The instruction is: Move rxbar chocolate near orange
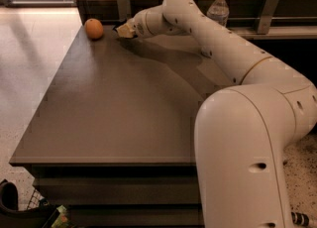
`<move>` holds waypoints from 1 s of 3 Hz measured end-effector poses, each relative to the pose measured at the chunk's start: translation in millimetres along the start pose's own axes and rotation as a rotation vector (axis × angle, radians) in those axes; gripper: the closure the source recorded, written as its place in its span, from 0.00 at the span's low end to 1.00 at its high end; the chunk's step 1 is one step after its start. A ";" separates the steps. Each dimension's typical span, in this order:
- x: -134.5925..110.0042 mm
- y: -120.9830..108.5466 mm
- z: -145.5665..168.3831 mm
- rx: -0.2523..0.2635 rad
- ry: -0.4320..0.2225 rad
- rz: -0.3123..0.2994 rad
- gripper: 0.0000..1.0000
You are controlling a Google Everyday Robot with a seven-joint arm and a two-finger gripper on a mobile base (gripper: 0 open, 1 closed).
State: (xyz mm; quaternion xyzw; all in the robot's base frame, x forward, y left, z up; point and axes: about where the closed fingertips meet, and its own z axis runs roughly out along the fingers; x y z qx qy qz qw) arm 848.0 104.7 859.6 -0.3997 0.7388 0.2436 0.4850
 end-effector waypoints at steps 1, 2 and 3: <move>1.3 2.6 3.7 -0.006 0.002 0.001 0.46; 2.1 4.3 6.1 -0.009 0.003 0.001 0.23; 3.0 6.4 9.0 -0.014 0.005 0.002 0.01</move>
Offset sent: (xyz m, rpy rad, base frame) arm -0.0003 0.0024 -0.0017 0.0001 0.0023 0.0029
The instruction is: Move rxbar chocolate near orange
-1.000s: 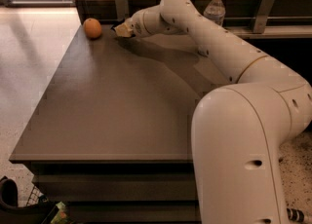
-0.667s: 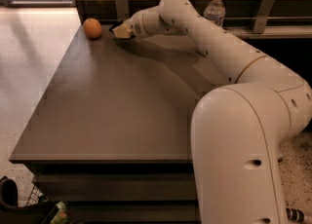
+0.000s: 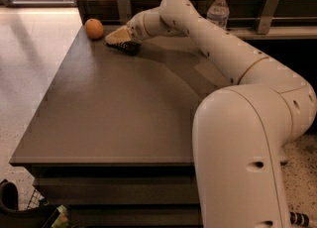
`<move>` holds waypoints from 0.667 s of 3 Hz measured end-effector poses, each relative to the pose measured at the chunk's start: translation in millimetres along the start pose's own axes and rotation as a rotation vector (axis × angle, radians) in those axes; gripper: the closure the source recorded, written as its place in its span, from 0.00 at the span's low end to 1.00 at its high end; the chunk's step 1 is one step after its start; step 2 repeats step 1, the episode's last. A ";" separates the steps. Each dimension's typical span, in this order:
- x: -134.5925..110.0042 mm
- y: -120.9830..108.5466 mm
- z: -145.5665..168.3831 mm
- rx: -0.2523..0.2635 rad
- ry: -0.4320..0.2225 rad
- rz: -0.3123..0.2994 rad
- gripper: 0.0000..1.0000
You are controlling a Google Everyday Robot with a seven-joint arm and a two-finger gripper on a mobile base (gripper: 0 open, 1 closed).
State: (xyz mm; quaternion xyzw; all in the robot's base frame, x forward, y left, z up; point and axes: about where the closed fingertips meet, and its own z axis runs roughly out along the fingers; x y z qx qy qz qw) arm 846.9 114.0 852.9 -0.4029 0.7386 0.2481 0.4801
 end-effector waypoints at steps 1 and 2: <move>0.3 0.8 1.1 -0.002 0.001 0.000 0.00; 0.3 0.8 1.1 -0.002 0.001 0.000 0.00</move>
Offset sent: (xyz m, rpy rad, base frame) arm 0.0000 0.0000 0.0000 0.0000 0.0000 0.0000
